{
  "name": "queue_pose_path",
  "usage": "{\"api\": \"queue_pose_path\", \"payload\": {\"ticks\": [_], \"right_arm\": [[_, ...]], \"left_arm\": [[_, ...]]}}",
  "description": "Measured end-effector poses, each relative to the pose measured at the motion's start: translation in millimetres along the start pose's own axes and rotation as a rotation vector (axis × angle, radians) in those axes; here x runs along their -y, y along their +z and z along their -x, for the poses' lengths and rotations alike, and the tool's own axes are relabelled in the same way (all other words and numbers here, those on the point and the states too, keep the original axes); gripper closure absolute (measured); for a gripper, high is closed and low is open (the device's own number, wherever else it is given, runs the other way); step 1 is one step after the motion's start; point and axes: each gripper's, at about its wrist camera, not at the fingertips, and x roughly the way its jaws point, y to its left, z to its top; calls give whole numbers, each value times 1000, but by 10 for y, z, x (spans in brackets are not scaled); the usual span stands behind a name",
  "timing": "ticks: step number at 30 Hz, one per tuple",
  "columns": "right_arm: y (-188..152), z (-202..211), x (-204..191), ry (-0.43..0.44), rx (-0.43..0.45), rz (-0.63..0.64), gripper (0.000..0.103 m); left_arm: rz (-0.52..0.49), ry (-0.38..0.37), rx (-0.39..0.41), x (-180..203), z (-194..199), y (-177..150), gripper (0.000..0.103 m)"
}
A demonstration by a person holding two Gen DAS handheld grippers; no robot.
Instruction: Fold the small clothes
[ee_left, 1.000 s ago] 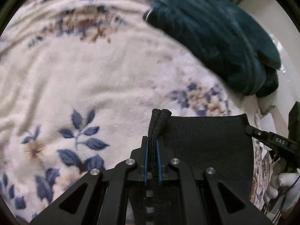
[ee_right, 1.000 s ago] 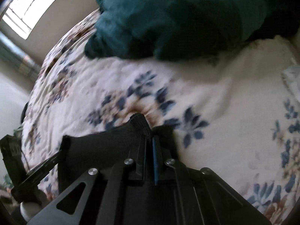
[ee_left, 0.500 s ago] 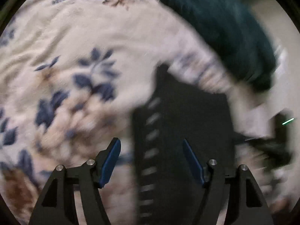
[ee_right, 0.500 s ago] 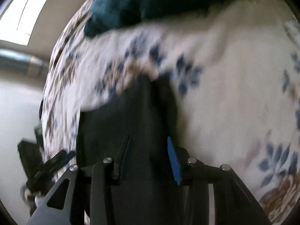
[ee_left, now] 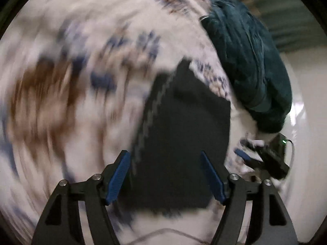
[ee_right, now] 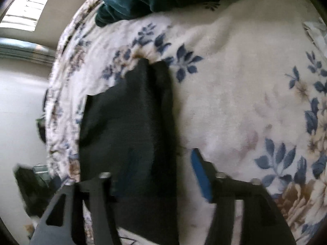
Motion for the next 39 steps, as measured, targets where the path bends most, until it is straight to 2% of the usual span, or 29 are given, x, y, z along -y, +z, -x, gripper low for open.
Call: {"api": "queue_pose_path", "payload": {"ticks": [4,7,10,13,16,17,18,19,20,21,23,25,27,30,31,33,34,35,36,37,38,39], "right_arm": [[110,-5,52,63,-59,10,32],[285,-193,140,102,-111,0,32],[462,-444,138,121,-145,11,32],[651,-715,105,138,-171,22,32],[783,-944,82,156,-186,11,30],[803,-976,65,172,-179,8,30],[814,-988,42,186,-163,12,33],[808,-990,25,197,-147,15,41],[804,-997,6,210,-142,20,74],[777,-1019,-11,206,-148,24,82],[698,-962,-3,226,-115,4,85],[606,-861,39,256,-82,-42,86],[395,-682,103,287,-47,-105,87],[-150,-435,190,301,-14,-191,90],[-339,-388,196,309,-13,-212,90],[-790,-345,158,305,-29,-244,89],[-927,-377,143,316,-56,-254,88],[-1057,-429,122,300,-89,-260,80],[-1124,-447,126,260,-104,-260,74],[-1146,-443,132,240,-104,-259,70],[-1134,-392,159,202,-90,-251,57],[-1099,-317,186,158,-67,-243,49]], "left_arm": [[207,-82,-18,-222,-136,-606,33],[302,-135,-10,-303,-356,-831,33],[359,-182,18,-319,-603,-865,33],[394,-172,54,-361,-784,-788,33],[480,-180,160,-463,-829,-792,37],[484,-169,185,-456,-810,-804,48],[463,-152,209,-411,-783,-799,64],[427,-141,232,-355,-731,-781,70],[386,-122,246,-295,-676,-754,73],[351,-109,252,-249,-630,-726,74],[296,-104,244,-195,-484,-594,75],[238,-89,233,-156,-339,-418,75],[133,-80,217,-93,-132,-123,76],[-19,-50,164,-41,11,415,73],[-51,-6,145,-77,15,602,72],[-83,38,109,-210,-58,861,54],[-68,80,77,-307,-96,959,53],[-46,98,61,-390,-104,955,53],[-22,75,59,-488,-68,928,52],[-8,68,76,-537,-14,900,50],[4,70,98,-575,41,842,47],[14,55,114,-617,78,757,47]]}}
